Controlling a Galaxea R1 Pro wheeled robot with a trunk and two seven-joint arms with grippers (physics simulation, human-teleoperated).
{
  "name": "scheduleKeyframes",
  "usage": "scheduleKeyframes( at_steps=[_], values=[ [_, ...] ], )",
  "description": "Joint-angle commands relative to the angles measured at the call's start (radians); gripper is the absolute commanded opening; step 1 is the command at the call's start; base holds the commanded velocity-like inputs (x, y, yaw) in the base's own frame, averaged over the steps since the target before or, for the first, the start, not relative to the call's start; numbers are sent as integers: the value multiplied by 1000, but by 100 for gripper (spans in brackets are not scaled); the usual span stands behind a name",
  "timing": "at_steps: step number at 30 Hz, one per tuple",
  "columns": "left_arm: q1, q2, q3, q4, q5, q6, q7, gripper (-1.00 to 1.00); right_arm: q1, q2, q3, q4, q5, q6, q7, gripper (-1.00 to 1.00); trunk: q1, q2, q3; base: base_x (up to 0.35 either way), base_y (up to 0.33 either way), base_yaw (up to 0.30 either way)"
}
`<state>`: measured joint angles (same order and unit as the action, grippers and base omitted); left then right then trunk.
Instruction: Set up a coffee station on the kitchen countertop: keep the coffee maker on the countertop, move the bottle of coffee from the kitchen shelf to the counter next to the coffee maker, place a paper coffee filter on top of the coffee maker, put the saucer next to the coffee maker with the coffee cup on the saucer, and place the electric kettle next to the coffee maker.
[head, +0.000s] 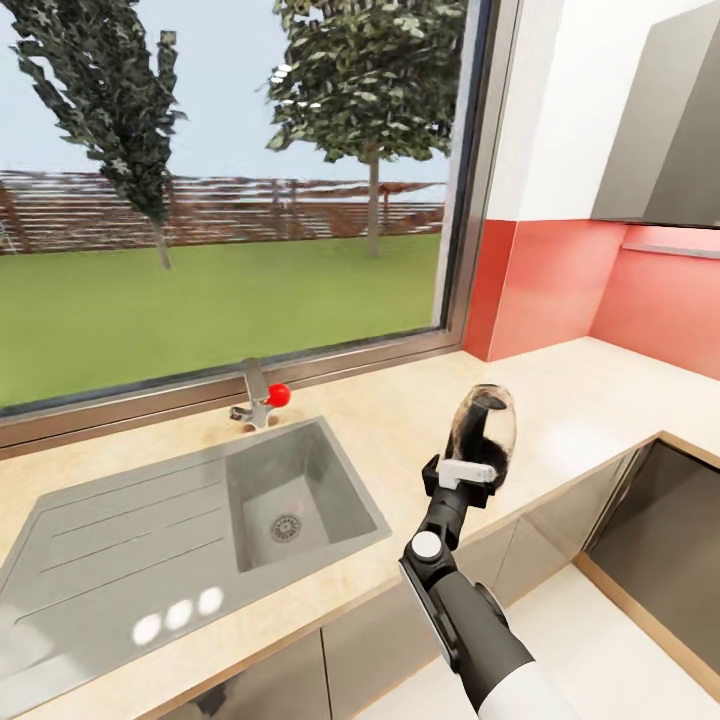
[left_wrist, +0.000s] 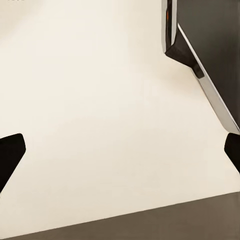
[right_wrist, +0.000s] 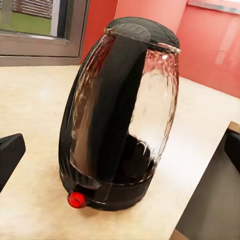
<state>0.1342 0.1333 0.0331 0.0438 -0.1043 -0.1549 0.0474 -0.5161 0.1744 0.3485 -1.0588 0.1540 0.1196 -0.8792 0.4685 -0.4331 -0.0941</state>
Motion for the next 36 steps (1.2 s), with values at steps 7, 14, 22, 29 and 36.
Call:
scheduleKeyframes(
  at_steps=[7, 14, 22, 29, 36],
  values=[
    [-1, 0, 4, 2, -11, -6, 5, 100, -1, 0, 1, 0, 7, 9, -4, 100, 1, -2, -2, 169, -132, 0],
    [-1, 0, 4, 2, -11, -7, 6, 100, -1, 0, 1, 0, 7, 9, -4, 100, 1, -2, -2, 122, -97, 0],
    [-1, 0, 4, 2, -11, -6, 6, 100, -1, 0, 1, 0, 7, 9, -4, 100, 1, -2, -2, 150, 80, 0],
    [-1, 0, 4, 2, -11, -6, 6, 100, -1, 0, 1, 2, 7, 9, -4, 100, 1, -2, -2, 60, 32, 0],
    [-1, 0, 4, 2, -11, -7, 6, 100, -1, 0, 0, 29, 7, -11, -4, 100, 1, -2, -2, 1, 0, 0]
  ],
)
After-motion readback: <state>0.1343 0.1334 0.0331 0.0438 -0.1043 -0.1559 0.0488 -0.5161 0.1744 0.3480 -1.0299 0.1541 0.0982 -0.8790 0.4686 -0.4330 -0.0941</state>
